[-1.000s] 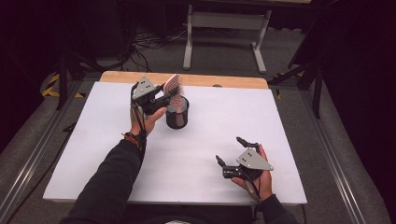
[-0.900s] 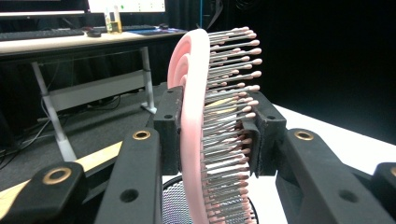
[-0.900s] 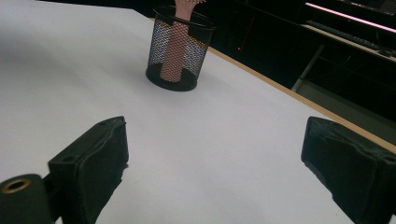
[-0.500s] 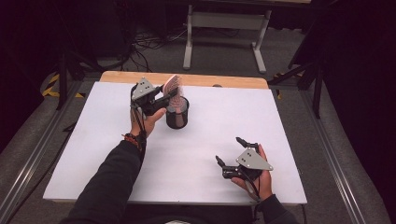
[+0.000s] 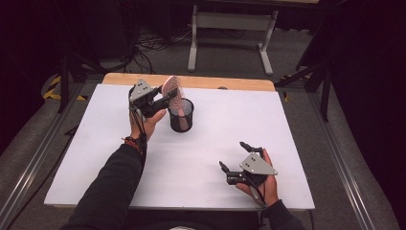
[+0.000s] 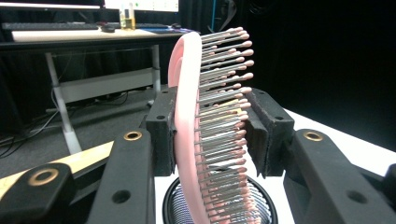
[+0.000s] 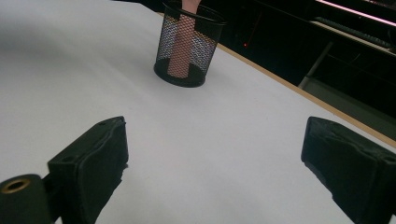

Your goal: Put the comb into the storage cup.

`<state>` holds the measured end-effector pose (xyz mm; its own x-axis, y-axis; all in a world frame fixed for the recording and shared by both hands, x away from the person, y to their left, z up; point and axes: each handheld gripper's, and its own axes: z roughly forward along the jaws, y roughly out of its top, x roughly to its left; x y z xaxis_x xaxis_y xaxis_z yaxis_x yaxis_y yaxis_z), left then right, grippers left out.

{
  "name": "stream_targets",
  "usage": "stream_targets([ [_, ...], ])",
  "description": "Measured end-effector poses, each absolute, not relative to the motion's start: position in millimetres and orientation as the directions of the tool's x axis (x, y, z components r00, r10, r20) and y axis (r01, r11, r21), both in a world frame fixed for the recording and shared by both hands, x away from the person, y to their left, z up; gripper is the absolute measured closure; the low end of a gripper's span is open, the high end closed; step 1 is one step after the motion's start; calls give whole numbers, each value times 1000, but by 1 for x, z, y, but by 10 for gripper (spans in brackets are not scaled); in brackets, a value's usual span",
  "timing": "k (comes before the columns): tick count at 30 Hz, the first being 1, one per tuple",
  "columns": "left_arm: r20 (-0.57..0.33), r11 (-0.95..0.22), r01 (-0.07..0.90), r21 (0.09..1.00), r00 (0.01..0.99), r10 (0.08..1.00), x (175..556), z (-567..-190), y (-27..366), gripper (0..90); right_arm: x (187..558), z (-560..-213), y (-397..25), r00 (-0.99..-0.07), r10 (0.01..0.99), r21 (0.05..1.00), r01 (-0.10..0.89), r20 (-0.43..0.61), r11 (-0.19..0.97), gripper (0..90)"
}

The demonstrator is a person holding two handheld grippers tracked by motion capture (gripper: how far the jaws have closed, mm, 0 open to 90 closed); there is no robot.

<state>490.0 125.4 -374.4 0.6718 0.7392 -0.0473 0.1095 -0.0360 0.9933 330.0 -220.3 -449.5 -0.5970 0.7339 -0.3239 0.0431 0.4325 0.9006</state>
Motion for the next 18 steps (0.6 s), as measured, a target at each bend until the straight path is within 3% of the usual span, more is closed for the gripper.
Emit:
stream_targets([
  [18, -62, -40, 144, 989, 641, 765, 496, -381, 141, 553, 330, -450, -219, -600, 728, 895, 46, -330, 443, 83],
])
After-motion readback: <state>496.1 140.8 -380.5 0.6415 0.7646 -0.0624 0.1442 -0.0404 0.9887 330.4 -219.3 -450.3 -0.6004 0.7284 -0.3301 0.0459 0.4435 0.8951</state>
